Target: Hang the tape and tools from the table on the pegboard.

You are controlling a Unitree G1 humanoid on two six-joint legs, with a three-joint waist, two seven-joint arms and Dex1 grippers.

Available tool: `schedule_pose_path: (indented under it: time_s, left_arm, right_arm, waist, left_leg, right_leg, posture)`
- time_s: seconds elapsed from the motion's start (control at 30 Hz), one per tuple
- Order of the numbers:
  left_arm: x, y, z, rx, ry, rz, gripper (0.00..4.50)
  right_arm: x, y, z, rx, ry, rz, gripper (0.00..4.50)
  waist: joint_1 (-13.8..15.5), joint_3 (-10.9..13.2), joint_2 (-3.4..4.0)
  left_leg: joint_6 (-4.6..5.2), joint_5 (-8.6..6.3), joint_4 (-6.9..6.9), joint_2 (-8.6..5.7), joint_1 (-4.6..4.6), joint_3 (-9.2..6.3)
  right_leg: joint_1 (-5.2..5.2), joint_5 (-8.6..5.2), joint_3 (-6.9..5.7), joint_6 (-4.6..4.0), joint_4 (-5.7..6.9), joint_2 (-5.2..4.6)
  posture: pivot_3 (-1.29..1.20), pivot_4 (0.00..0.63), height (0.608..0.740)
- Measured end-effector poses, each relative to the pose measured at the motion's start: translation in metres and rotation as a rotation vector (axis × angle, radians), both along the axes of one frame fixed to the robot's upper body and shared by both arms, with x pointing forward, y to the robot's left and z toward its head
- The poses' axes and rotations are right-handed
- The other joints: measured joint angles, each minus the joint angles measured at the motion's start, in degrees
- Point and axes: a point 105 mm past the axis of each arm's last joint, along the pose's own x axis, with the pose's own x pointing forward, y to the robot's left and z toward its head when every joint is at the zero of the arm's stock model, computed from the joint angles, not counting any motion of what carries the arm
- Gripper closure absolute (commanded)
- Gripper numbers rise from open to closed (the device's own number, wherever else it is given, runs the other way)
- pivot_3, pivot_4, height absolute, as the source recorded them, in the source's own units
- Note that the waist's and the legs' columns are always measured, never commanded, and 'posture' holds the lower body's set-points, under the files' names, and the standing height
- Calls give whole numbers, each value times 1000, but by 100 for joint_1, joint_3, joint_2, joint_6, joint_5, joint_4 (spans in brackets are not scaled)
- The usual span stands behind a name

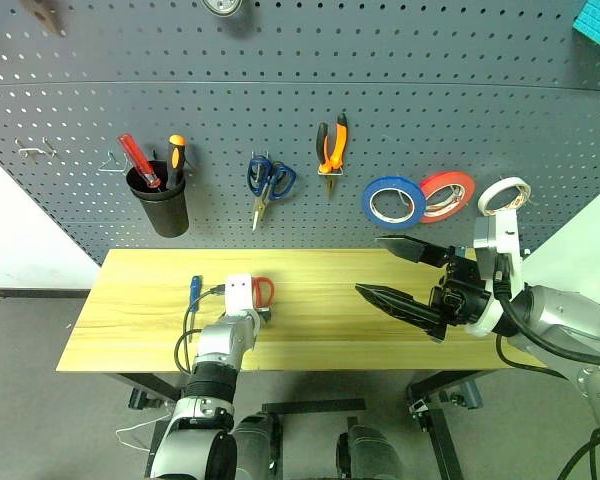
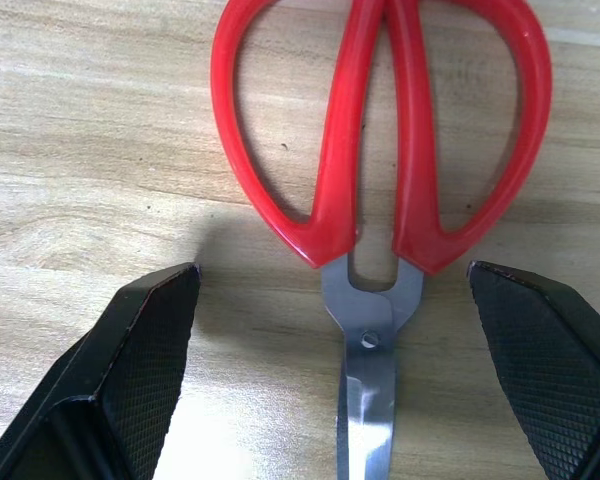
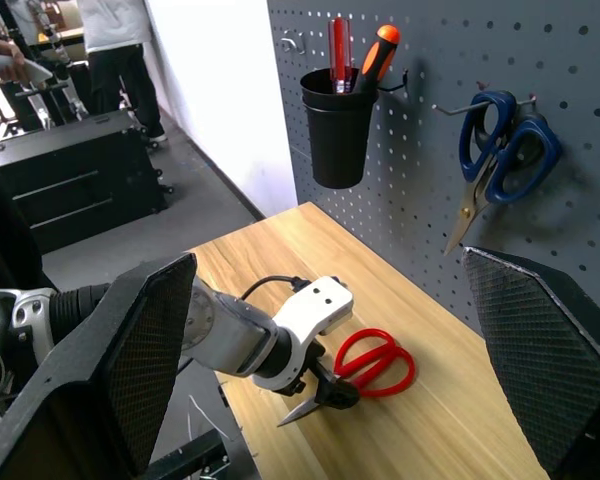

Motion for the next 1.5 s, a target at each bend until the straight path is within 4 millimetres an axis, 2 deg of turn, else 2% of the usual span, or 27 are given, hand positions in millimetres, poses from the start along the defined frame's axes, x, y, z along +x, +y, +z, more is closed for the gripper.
schedule_pose_path:
  time_s: [0.83, 0.97, 1.23, 1.5]
  left_arm:
    - [1, -3, -4, 67, 74, -76, 0]
    - [0, -5, -5, 63, 79, -78, 853]
    - [-2, -6, -6, 65, 95, -82, 3367]
    - [-2, -5, -6, 68, 97, -81, 3400]
  right_arm:
    - [1, -1, -3, -19, -4, -36, 20]
    - [1, -2, -3, -20, -4, -40, 0]
    - [1, -2, -3, -22, -5, -42, 0]
    - [2, -2, -4, -31, -10, -50, 0]
  waist:
    - [1, -6, 13]
    - [-3, -6, 12]
    - [-21, -9, 17]
    - [-23, -10, 20]
  left_leg:
    - [-1, -1, -1, 0, 22, 0]
    - [0, -1, -1, 0, 22, 0]
    - [0, -2, -5, 0, 29, 0]
    - [-1, -2, -8, 0, 31, 0]
  right_leg:
    - [21, -1, 1, -3, -1, -8]
    - [21, -2, 1, -3, -2, -8]
    - [25, -2, 1, -3, -2, -8]
    - [24, -3, 2, -4, -3, -8]
  posture:
    - [-52, 156, 740]
    - [-50, 156, 740]
    - [-49, 156, 740]
    - [-46, 152, 740]
